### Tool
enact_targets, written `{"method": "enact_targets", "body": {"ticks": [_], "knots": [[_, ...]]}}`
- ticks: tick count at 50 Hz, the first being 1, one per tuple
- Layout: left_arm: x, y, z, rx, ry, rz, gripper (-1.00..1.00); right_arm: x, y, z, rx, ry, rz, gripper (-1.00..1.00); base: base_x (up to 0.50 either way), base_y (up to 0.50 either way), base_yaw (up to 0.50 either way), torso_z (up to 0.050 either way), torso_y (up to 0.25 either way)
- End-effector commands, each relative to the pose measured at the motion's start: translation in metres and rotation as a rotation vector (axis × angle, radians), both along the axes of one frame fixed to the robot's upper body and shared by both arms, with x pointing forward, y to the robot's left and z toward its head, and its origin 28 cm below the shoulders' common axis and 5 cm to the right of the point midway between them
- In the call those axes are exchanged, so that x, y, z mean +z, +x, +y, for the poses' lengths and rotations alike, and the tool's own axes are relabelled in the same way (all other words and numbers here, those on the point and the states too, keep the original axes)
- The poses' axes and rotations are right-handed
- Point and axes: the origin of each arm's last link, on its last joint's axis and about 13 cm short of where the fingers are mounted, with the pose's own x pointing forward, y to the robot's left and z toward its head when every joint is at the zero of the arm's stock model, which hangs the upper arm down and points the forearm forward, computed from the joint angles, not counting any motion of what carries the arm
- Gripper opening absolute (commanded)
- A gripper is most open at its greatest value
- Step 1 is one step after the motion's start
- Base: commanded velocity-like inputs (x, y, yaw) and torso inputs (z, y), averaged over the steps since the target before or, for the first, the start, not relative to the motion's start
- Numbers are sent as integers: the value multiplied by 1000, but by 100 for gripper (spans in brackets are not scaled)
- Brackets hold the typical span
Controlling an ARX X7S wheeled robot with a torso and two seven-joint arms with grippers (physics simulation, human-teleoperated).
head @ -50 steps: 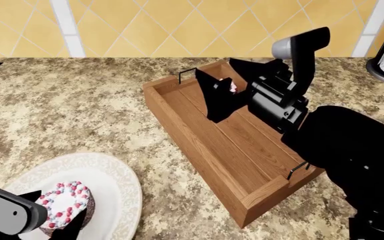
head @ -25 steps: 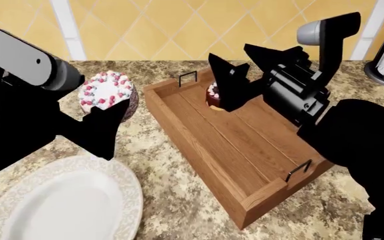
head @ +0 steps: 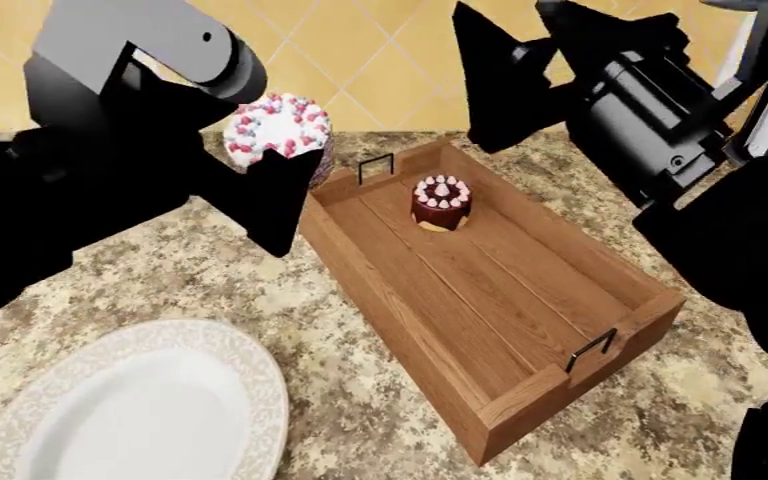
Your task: Move the dessert items from the plate to the tray.
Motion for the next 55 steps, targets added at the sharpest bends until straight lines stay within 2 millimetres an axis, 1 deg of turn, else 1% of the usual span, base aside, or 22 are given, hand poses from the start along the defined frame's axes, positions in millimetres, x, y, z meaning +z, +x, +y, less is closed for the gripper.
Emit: {"method": "enact_targets", "body": {"ticks": [1, 6, 9, 14, 20, 24, 31, 41, 47, 48, 55], "knots": [[-19, 59, -41, -148, 22, 53, -100, 52, -27, -6, -52, 179, -265, 100, 0, 0, 0, 0, 0], [-25, 81, -65, -251, 13, 75, -100, 60, -31, -8, -85, 185, -278, 100, 0, 0, 0, 0, 0], [-29, 88, -77, -296, 19, 90, -100, 62, -29, -9, -107, 194, -266, 100, 0, 0, 0, 0, 0], [-36, 87, -95, -383, 23, 119, -100, 62, -27, -7, -117, 191, -246, 100, 0, 0, 0, 0, 0], [-37, 85, -109, -450, 24, 130, -100, 57, -22, -8, -124, 179, -210, 100, 0, 0, 0, 0, 3], [-38, 86, -113, -467, 31, 141, -100, 51, -18, -9, -129, 166, -179, 100, 0, 0, 0, 0, 0], [-43, 86, -110, -475, 47, 173, -100, 44, -14, -10, -128, 160, -149, 100, 0, 0, 0, 0, 0], [-52, 83, -110, -493, 75, 212, -100, 40, -11, -9, -120, 150, -128, 100, 0, 0, 0, 0, 1], [-54, 83, -109, -492, 87, 224, -100, 37, -9, -11, -120, 147, -114, 100, 0, 0, 0, 0, 2], [-53, 83, -109, -492, 87, 223, 100, 37, -8, -11, -121, 145, -111, 100, 0, 0, 0, 0, 0], [-47, 83, -109, -488, 68, 206, 100, 35, -8, -11, -121, 134, -95, 100, 0, 0, 0, 0, 0]]}}
